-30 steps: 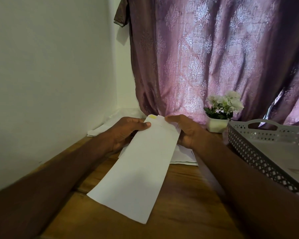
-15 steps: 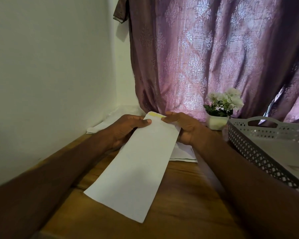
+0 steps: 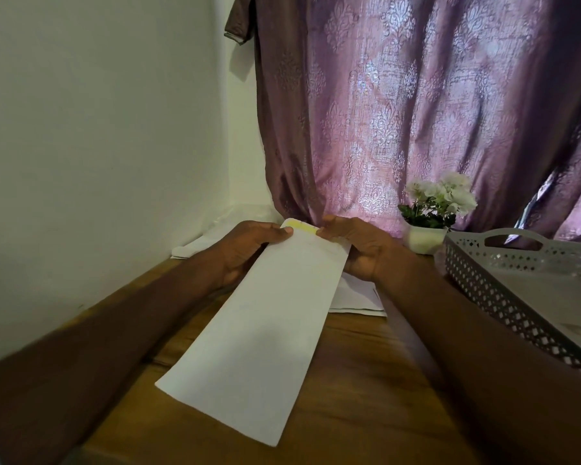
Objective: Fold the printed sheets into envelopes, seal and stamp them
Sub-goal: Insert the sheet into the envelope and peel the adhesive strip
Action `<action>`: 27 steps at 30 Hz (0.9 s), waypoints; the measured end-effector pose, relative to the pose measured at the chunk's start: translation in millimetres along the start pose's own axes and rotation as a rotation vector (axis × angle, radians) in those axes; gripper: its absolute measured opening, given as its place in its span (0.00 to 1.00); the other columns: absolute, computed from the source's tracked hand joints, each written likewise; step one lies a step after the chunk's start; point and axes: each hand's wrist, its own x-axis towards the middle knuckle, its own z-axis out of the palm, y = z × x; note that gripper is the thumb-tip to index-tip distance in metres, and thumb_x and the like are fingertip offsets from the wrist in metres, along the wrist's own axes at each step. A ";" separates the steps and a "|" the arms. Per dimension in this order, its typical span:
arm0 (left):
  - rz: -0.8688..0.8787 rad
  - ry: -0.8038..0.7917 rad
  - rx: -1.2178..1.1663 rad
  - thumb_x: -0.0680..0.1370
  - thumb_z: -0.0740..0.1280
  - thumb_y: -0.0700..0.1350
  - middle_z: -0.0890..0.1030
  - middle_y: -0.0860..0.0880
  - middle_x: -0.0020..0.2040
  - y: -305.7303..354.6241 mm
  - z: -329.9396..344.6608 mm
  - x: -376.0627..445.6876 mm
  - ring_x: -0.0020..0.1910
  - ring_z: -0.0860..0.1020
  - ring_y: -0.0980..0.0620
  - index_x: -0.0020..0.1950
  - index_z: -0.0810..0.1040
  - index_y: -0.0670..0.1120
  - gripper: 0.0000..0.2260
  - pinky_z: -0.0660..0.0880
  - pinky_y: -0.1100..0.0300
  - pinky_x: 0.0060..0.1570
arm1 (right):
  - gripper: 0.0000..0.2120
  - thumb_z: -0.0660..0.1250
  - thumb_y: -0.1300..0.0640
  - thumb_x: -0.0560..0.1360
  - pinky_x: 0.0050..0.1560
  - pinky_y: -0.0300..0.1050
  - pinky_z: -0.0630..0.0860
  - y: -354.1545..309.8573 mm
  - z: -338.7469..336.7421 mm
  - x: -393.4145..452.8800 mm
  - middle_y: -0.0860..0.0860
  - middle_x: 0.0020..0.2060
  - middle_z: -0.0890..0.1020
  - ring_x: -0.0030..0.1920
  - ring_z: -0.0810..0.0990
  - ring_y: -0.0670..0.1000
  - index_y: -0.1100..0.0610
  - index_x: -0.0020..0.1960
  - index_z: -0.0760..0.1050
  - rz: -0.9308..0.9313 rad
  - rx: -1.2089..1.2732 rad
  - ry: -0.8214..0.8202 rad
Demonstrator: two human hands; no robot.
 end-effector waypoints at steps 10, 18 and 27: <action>0.100 0.147 0.028 0.82 0.70 0.48 0.82 0.35 0.64 1.5 -5.0 4.6 0.65 0.79 0.33 0.68 0.78 0.36 0.20 0.73 0.37 0.71 | 0.17 0.69 0.45 0.79 0.47 0.48 0.77 2.4 10.4 7.2 0.53 0.43 0.88 0.43 0.80 0.52 0.56 0.42 0.88 -0.329 -0.501 0.243; 0.122 0.178 0.057 0.81 0.71 0.49 0.84 0.37 0.61 1.6 -3.4 4.6 0.63 0.81 0.36 0.65 0.80 0.38 0.18 0.75 0.40 0.70 | 0.15 0.71 0.45 0.78 0.58 0.56 0.81 10.8 6.6 13.6 0.50 0.43 0.88 0.50 0.85 0.56 0.54 0.42 0.88 -0.414 -0.606 0.249; 0.246 0.238 0.310 0.81 0.70 0.54 0.86 0.44 0.57 4.5 -3.8 5.9 0.54 0.84 0.46 0.60 0.85 0.42 0.17 0.79 0.54 0.57 | 0.18 0.71 0.42 0.78 0.48 0.47 0.78 12.5 14.0 7.8 0.55 0.44 0.88 0.46 0.82 0.54 0.56 0.41 0.87 -0.332 -0.586 0.188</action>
